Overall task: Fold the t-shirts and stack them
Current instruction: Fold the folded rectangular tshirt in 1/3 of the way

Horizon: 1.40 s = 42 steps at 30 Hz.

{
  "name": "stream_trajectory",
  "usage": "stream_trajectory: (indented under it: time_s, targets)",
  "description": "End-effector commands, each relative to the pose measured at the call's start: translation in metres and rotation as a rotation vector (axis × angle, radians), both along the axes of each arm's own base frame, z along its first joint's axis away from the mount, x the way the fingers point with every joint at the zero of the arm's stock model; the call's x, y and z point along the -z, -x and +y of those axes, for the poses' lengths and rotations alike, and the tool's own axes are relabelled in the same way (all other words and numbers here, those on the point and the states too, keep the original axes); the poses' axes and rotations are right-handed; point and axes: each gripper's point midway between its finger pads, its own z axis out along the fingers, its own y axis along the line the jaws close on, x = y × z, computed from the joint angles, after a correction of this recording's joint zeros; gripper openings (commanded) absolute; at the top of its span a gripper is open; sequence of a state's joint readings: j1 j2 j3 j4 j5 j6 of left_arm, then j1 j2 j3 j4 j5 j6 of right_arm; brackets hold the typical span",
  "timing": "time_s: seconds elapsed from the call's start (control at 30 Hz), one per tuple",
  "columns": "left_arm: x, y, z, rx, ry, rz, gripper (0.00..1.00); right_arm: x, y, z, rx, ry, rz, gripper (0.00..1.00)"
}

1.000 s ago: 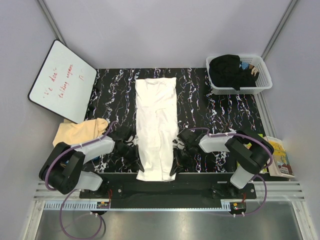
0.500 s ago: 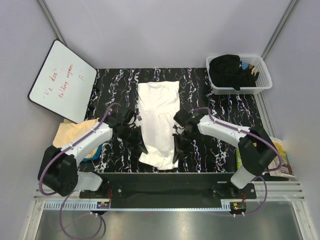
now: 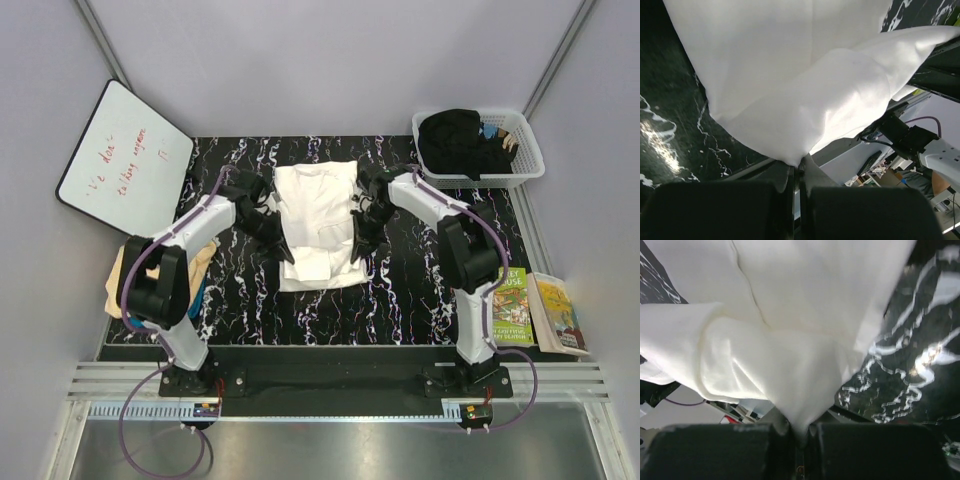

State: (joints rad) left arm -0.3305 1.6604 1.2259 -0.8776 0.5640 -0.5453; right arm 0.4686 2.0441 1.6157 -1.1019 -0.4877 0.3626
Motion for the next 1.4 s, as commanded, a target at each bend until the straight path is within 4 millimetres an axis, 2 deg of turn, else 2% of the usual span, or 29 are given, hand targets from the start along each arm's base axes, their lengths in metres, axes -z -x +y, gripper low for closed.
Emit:
stream_trajectory:
  time_s: [0.0,0.07,0.1,0.13,0.17,0.2,0.23,0.3,0.4,0.6,0.7,0.73,0.8,0.87,0.9,0.93,0.97,1.0,1.03,1.07,1.1,1.13,1.17,1.2,1.23,1.27,1.33,1.37]
  targets:
    - [0.005,-0.022,-0.001,0.034,0.024,0.026,0.0,0.008,-0.029,0.013,-0.07,-0.041,-0.019,0.04]
    - [0.018,-0.027,0.002,0.026,0.009,0.066,0.07,0.006,-0.049,0.021,-0.062,-0.072,-0.042,0.05]
    - [0.019,-0.031,0.002,0.024,0.013,0.071,0.17,0.018,-0.053,0.024,-0.051,-0.085,-0.006,0.05]
    - [0.022,-0.032,0.003,0.023,0.014,0.081,0.45,0.012,-0.065,0.031,-0.047,-0.115,-0.023,0.06]
    - [0.027,-0.034,0.003,0.026,0.019,0.092,0.59,0.012,-0.07,0.029,-0.029,-0.131,-0.005,0.06]
    - [0.025,-0.037,0.002,0.03,0.034,0.089,0.71,0.019,-0.073,0.032,-0.018,-0.156,0.032,0.07]
    - [0.024,-0.039,0.001,0.039,0.043,0.078,0.84,0.011,-0.083,0.034,-0.009,-0.176,0.014,0.07]
    - [0.018,-0.047,0.0,0.043,0.053,0.049,0.94,0.009,-0.092,0.032,0.017,-0.218,0.034,0.07]
    - [0.012,-0.057,-0.003,0.052,0.08,0.026,0.98,-0.003,-0.109,0.032,0.062,-0.331,0.054,0.08]
    - [0.016,-0.077,-0.007,0.05,0.097,0.012,0.98,-0.03,-0.141,0.031,0.176,-0.575,0.107,0.09]
    - [0.019,-0.085,-0.009,0.047,0.101,0.014,0.98,-0.041,-0.155,0.03,0.195,-0.64,0.092,0.15]
    - [0.022,-0.087,-0.01,0.046,0.102,0.02,0.98,-0.043,-0.159,0.03,0.202,-0.654,0.091,0.26]
    - [0.022,-0.09,-0.011,0.048,0.108,0.017,0.99,-0.047,-0.166,0.035,0.188,-0.698,0.07,0.39]
    - [0.022,-0.091,-0.013,0.053,0.12,0.018,0.99,-0.054,-0.18,0.039,0.187,-0.741,0.01,0.57]
    - [0.022,-0.091,-0.014,0.057,0.127,0.02,0.99,-0.057,-0.183,0.043,0.216,-0.756,0.033,0.6]
    - [0.021,-0.092,-0.015,0.059,0.131,0.015,0.99,-0.062,-0.197,0.047,0.194,-0.804,-0.047,0.64]
    - [0.02,-0.093,-0.015,0.061,0.135,0.01,0.99,-0.069,-0.202,0.049,0.195,-0.837,-0.06,0.69]
    - [0.019,-0.094,-0.015,0.064,0.136,0.004,0.99,-0.069,-0.206,0.051,0.252,-0.849,0.001,0.69]
    - [0.017,-0.097,-0.016,0.068,0.137,-0.011,0.99,-0.079,-0.218,0.055,0.221,-0.903,-0.086,0.7]
    - [0.015,-0.097,-0.016,0.072,0.14,-0.02,0.99,-0.083,-0.222,0.056,0.228,-0.925,-0.099,0.72]
    - [0.013,-0.099,-0.017,0.079,0.141,-0.034,0.99,-0.082,-0.224,0.056,0.287,-0.931,-0.039,0.72]
    - [0.01,-0.102,-0.018,0.084,0.146,-0.055,0.99,-0.095,-0.232,0.059,0.246,-0.999,-0.139,0.73]
    - [0.008,-0.103,-0.017,0.088,0.142,-0.066,0.99,-0.101,-0.233,0.059,0.263,-1.028,-0.138,0.73]
    - [0.007,-0.104,-0.017,0.096,0.141,-0.081,0.99,-0.096,-0.232,0.058,0.339,-1.04,-0.042,0.77]
    - [0.005,-0.106,-0.017,0.101,0.138,-0.094,0.99,-0.106,-0.233,0.057,0.307,-1.092,-0.108,0.84]
    - [0.005,-0.107,-0.017,0.106,0.126,-0.107,0.99,-0.105,-0.232,0.056,0.317,-1.093,-0.086,0.99]
    - [0.007,-0.108,-0.017,0.119,0.109,-0.126,0.99,-0.095,-0.228,0.056,0.324,-1.054,-0.065,1.0]
    - [0.008,-0.107,-0.019,0.131,0.11,-0.131,0.99,-0.102,-0.226,0.054,0.322,-1.034,-0.09,1.0]
